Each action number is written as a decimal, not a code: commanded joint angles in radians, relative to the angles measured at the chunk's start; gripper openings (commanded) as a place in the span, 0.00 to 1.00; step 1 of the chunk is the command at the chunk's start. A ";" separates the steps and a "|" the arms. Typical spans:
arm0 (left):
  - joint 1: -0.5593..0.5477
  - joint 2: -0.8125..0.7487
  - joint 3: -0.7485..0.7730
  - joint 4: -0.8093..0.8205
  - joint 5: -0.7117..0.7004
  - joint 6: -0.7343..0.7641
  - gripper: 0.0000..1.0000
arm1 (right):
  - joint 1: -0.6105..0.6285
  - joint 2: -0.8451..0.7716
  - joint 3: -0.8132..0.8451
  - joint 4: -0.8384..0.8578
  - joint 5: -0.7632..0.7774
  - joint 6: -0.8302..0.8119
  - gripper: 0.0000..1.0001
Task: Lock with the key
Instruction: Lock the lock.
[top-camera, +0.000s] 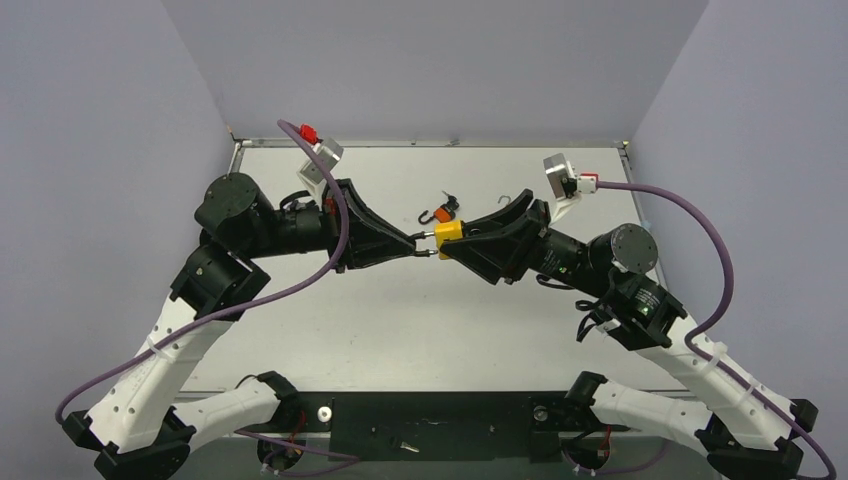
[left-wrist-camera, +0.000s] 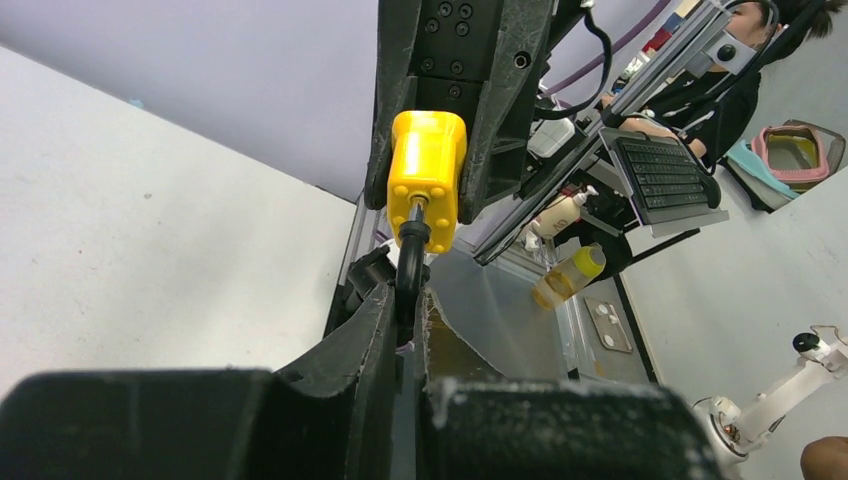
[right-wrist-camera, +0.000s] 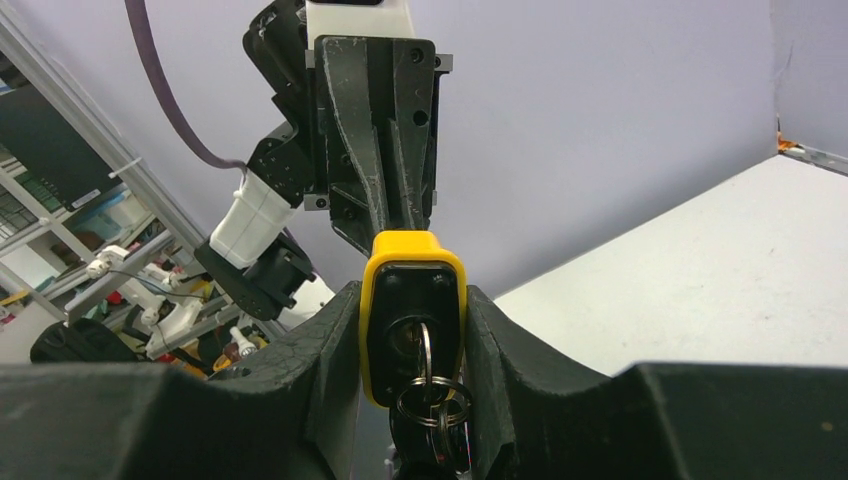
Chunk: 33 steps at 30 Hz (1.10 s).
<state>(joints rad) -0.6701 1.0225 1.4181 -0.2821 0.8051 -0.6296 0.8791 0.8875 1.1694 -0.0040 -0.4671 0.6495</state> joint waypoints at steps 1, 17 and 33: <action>-0.019 0.018 0.016 0.085 -0.035 -0.010 0.00 | 0.072 0.051 0.008 0.129 -0.028 0.026 0.00; -0.054 0.054 0.071 0.090 -0.150 -0.041 0.00 | 0.181 0.130 0.027 -0.048 0.082 -0.097 0.00; -0.124 0.067 0.124 -0.009 -0.287 0.094 0.00 | 0.190 0.172 -0.055 0.203 -0.008 0.104 0.00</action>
<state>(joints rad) -0.7513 1.0222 1.5135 -0.3550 0.6079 -0.5823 1.0096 0.9409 1.1702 0.1955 -0.2584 0.6502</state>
